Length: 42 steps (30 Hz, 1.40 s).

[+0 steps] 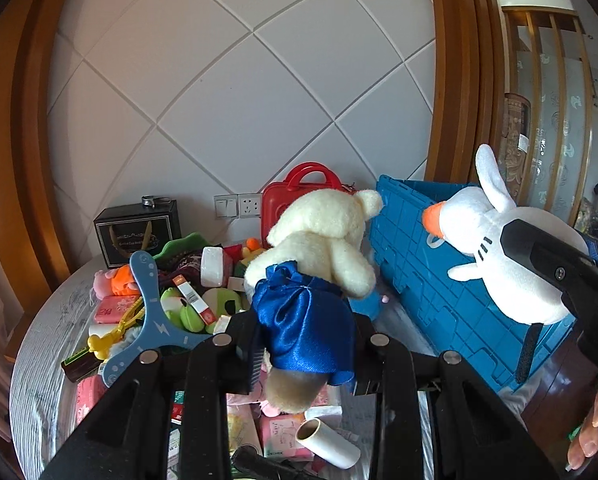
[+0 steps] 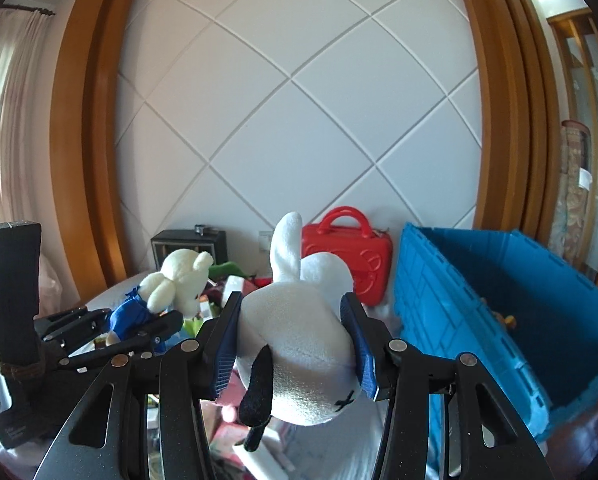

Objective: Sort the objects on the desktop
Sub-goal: 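Carry the cream plush and white rabbit with both tools over the crate, then open both tools to drop the cream plush and rabbit into the crate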

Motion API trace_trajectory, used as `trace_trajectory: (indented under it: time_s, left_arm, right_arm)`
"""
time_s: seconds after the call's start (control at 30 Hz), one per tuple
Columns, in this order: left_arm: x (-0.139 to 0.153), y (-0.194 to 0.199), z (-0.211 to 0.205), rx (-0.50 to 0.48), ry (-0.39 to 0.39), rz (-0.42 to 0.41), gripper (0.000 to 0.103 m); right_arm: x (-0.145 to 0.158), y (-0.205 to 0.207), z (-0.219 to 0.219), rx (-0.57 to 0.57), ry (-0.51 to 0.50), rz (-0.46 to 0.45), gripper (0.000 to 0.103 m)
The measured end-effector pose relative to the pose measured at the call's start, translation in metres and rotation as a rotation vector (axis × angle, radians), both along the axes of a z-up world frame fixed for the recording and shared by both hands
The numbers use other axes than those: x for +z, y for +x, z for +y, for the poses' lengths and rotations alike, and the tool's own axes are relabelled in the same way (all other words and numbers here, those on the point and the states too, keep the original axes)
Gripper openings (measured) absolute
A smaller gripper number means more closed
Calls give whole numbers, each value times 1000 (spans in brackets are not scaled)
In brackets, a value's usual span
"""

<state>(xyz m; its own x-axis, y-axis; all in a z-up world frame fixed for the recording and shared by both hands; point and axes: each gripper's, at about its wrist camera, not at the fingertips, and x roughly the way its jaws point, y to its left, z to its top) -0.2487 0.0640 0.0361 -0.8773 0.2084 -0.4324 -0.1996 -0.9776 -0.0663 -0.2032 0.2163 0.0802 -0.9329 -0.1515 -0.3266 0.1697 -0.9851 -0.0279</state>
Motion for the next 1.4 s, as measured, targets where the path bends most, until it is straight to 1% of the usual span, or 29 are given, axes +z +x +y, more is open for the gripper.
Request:
trace_trajectory:
  time_s: [0.1, 0.23, 0.4, 0.53, 0.7, 0.83, 0.9, 1.03, 1.17, 1.27, 1.4]
  left_arm:
    - [-1, -1, 13, -36, 0, -12, 30]
    - [6, -2, 38, -55, -12, -3, 30]
    - [10, -14, 82, -57, -23, 18, 30]
    - [16, -31, 136, -46, 4, 48, 30]
    - [29, -42, 226, -38, 33, 83, 30]
    - [34, -48, 296, -37, 58, 54, 30]
    - [34, -51, 328, -38, 69, 26, 30]
    - [32, -55, 386, -50, 30, -20, 30]
    - [31, -59, 428, -47, -16, -44, 31]
    - [24, -63, 448, -49, -46, -78, 32]
    - [14, -69, 467, -47, -85, -123, 37]
  right_arm:
    - [1, 6, 13, -34, 0, 1, 48]
    - [8, 6, 31, -66, -5, 12, 48]
    - [22, -1, 73, -87, -10, 50, 48]
    - [29, -18, 125, -93, -6, 74, 48]
    - [39, -41, 213, -108, 17, 108, 48]
    - [40, -52, 292, -137, 45, 109, 49]
    - [37, -56, 326, -149, 63, 96, 49]
    - [30, -66, 383, -158, 70, 53, 49]
    - [23, -72, 424, -161, 64, 35, 49]
    - [16, -77, 446, -162, 48, 13, 49]
    - [2, -89, 467, -146, 36, -42, 50]
